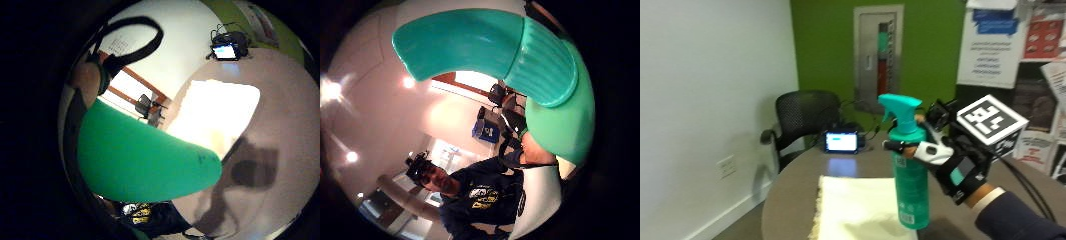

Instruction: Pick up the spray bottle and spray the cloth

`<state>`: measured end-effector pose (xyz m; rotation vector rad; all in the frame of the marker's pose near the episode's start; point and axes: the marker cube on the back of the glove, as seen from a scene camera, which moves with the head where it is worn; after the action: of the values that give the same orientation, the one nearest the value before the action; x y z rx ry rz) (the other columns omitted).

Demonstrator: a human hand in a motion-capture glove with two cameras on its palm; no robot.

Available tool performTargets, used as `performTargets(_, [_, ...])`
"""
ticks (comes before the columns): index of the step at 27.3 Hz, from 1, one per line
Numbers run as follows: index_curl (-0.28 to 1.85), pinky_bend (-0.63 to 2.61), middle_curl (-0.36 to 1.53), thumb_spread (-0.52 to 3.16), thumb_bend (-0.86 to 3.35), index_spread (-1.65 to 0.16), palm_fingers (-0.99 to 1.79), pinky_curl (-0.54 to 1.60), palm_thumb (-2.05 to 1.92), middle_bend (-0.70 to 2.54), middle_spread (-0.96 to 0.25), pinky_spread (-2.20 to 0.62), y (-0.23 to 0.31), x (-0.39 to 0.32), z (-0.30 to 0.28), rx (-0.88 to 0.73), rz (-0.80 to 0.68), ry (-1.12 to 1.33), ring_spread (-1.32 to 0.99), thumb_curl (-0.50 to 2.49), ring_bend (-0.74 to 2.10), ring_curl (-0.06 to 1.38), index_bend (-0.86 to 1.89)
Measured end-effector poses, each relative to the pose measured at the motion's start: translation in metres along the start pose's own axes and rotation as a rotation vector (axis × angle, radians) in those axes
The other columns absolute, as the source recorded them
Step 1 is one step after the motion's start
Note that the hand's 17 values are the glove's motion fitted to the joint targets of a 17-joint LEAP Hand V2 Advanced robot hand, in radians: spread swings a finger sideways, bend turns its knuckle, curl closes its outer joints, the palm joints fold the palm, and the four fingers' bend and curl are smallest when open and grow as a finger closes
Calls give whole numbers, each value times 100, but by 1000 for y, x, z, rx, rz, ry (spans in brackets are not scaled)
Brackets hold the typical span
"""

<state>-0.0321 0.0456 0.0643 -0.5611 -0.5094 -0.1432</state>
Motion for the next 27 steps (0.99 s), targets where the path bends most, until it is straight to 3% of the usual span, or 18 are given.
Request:
performTargets(3, [25,49,46,90,-1,-31,88,35,84,37,-16,-21,30,-43,4,-8,-13,146,-25,47,49,39,16])
performTargets(10, [31,34,43,92,-1,-33,76,32,89,28,-17,-11,4,-63,-13,130,-16,161,-24,46,39,37,23])
performTargets(18, [33,24,41,95,-1,-34,73,30,97,21,-16,6,-2,-77,42,-14,-63,55,-21,46,34,35,18])
performTargets(27, [33,21,41,96,-2,-34,76,30,98,18,-14,8,12,-74,81,-86,-114,140,-20,45,35,35,14])
